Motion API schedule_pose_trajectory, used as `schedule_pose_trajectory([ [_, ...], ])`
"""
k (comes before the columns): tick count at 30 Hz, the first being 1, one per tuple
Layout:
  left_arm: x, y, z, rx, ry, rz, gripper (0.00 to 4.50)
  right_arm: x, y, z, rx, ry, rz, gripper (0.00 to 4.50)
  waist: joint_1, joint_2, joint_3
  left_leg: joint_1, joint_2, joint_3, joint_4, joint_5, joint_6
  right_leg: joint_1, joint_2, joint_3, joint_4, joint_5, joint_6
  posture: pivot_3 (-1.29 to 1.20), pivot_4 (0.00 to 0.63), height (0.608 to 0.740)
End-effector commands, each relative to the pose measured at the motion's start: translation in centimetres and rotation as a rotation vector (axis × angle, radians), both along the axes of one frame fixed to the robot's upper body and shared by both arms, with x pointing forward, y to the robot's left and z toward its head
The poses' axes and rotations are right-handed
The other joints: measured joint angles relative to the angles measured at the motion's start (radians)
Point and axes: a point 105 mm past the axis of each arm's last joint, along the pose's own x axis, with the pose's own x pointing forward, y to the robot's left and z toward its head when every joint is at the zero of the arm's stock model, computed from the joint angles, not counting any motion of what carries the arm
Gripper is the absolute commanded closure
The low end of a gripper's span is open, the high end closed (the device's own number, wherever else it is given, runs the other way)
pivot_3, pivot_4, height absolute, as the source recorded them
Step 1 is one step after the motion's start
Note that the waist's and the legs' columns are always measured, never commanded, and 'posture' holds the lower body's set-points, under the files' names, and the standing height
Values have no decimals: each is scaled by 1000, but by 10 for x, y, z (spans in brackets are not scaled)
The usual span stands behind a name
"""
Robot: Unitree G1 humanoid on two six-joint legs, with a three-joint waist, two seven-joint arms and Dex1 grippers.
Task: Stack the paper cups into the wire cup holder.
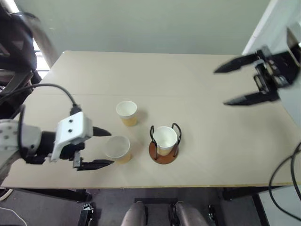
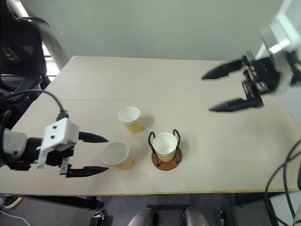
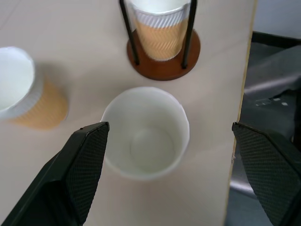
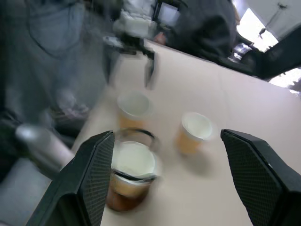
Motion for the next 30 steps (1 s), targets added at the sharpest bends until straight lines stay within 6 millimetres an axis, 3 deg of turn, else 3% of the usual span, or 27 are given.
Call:
schedule_pose_trajectory([
  [1,-2,-7,-3,47,28,-100,0,-25,-6,10,71,-3,11,824,0,1,1,-1,0,0,0,0,-1,0,0,0,0,0,1,0,150,740],
  [9,-5,0,-14,147,109,-169,0,-34,-10,3,131,3,-105,824,-8,2,1,0,0,0,0,-4,7,0,0,1,0,0,3,0,150,740],
  [25,19,-4,-40,230,55,-244,0,-43,-11,-3,114,-1,-187,824,-4,2,1,-2,0,0,2,-1,11,0,0,1,-1,1,6,0,150,740],
  [30,25,-5,-45,240,31,-254,1246,-44,-15,-5,102,-1,-208,775,-4,2,1,-2,0,0,2,-1,12,0,0,1,-1,1,6,0,150,740],
])
